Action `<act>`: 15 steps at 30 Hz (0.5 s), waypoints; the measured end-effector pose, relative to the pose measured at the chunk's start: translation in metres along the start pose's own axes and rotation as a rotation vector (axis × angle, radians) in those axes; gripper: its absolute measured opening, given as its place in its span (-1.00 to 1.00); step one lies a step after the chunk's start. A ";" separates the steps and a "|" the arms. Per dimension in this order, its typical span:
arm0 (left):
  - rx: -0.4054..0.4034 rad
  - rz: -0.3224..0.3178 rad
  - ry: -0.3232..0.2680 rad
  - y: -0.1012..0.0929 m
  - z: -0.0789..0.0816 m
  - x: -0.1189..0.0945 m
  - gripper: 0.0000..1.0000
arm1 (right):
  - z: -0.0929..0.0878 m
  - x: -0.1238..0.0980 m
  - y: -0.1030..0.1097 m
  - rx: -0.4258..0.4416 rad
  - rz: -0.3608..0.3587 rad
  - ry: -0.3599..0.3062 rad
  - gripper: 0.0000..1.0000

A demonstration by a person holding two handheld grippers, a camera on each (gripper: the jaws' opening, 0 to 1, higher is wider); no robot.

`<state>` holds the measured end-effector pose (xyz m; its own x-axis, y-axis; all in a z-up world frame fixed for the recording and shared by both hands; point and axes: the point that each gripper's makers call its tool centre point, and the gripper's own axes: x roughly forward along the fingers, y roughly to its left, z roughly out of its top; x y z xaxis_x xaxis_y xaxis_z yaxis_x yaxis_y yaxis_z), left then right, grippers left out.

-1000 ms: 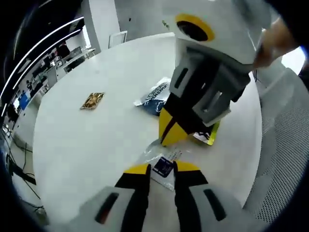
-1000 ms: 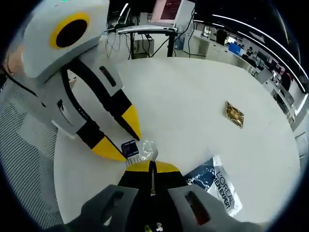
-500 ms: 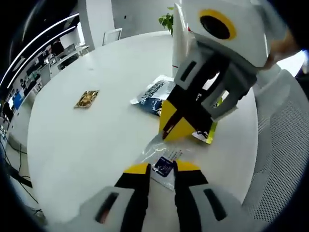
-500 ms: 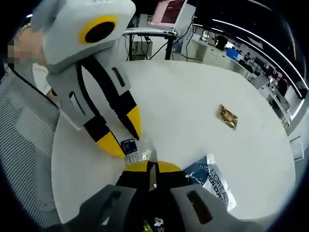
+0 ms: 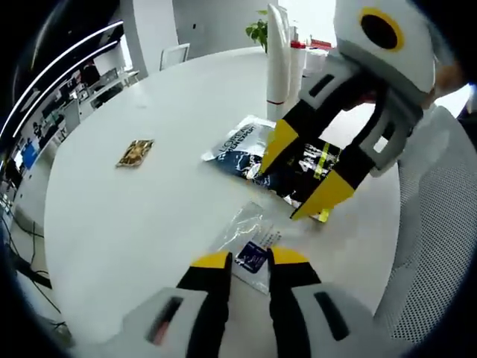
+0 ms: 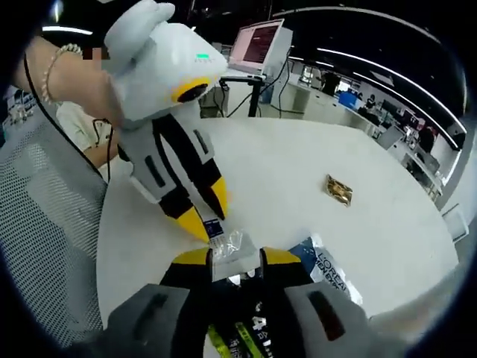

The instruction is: Arrange the skincare products in the storage area until every visible bottle or jar stands upright without overlapping.

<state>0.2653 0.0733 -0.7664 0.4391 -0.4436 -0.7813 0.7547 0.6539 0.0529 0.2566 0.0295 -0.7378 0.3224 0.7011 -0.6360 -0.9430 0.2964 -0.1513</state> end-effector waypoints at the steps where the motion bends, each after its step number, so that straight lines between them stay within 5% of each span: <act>1: -0.002 0.000 0.001 0.000 0.000 0.000 -0.56 | -0.001 -0.003 0.004 0.000 0.003 -0.004 -0.37; 15: -0.014 0.012 0.005 0.001 -0.002 0.000 -0.55 | -0.015 -0.025 0.018 0.082 0.021 -0.046 0.00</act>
<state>0.2652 0.0749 -0.7674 0.4450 -0.4326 -0.7841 0.7427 0.6676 0.0532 0.2302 0.0077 -0.7361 0.3074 0.7362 -0.6030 -0.9404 0.3319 -0.0742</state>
